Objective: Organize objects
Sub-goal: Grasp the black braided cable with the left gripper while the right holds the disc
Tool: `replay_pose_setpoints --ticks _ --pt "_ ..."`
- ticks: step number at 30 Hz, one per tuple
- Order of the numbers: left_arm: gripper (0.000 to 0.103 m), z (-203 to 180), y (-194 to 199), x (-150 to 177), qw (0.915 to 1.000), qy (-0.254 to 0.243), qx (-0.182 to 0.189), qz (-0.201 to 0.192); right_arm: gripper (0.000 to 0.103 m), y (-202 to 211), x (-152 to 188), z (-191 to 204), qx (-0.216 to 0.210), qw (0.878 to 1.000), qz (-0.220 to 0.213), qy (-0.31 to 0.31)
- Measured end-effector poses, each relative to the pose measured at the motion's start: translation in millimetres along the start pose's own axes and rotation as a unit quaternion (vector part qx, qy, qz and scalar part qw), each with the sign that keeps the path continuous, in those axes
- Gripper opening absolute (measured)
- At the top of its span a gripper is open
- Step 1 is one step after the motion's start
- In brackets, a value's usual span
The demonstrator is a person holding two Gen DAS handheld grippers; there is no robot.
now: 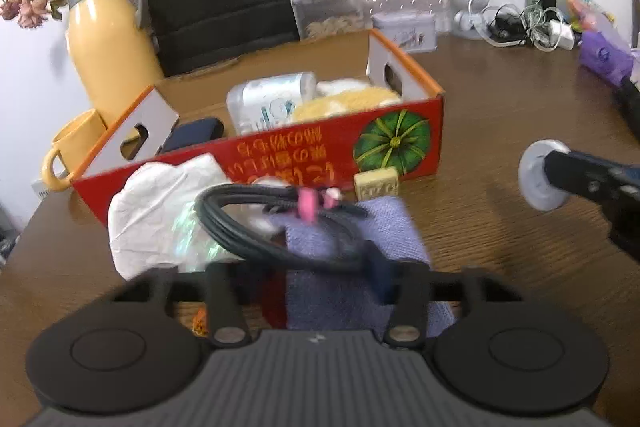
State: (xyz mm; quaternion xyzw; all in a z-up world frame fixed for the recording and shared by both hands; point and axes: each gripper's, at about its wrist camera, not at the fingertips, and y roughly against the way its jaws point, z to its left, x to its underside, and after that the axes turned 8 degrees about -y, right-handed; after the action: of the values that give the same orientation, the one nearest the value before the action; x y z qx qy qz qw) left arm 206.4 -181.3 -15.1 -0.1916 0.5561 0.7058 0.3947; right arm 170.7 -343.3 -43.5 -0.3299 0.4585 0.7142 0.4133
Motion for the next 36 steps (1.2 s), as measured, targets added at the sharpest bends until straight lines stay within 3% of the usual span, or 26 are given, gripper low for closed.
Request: replay_pose_setpoints --ticks 3,5,7,9,15,22,26,28,29,35,36 --pt "0.039 2.8 4.0 1.4 0.9999 0.001 0.007 -0.009 0.008 0.4 -0.1 0.1 0.000 1.000 -0.001 0.001" --pt "0.043 8.3 5.5 4.9 0.9998 0.011 0.011 -0.010 0.008 1.1 -0.3 0.6 0.000 1.000 -0.002 0.001" --pt "0.057 14.7 8.1 9.9 0.9996 0.021 0.018 -0.011 0.008 2.1 -0.6 1.4 -0.001 1.000 -0.004 0.002" --pt "0.082 19.3 12.1 13.6 0.9993 0.022 0.026 -0.015 0.008 3.3 -0.5 2.2 -0.001 1.000 -0.006 0.004" --pt "0.103 19.7 20.6 6.0 0.9988 0.015 0.012 -0.044 0.008 5.4 -0.5 2.3 -0.002 1.000 -0.009 0.005" --pt "0.103 6.3 -7.0 -9.3 0.9995 -0.023 -0.022 0.002 0.008 6.3 -0.4 2.8 -0.005 1.000 -0.010 0.006" --pt "0.102 15.2 -27.6 -9.2 0.9986 0.012 -0.013 0.049 0.008 7.4 -0.5 3.2 -0.008 1.000 -0.012 0.007" --pt "0.096 22.4 -31.1 -6.6 0.9977 0.039 0.001 0.056 0.008 7.9 -0.2 3.9 -0.008 1.000 -0.012 0.007" --pt "0.085 26.3 -31.3 -4.9 0.9969 0.054 0.017 0.055 0.008 7.8 -0.1 4.0 -0.009 1.000 -0.011 0.008" --pt "0.074 23.9 -23.3 0.3 0.9975 0.049 0.028 0.043 0.008 7.3 -0.5 4.4 -0.007 1.000 -0.010 0.008" --pt "0.050 24.4 -21.6 2.0 0.9973 0.048 0.039 0.040 0.008 7.1 -0.3 4.5 -0.007 1.000 -0.010 0.008"
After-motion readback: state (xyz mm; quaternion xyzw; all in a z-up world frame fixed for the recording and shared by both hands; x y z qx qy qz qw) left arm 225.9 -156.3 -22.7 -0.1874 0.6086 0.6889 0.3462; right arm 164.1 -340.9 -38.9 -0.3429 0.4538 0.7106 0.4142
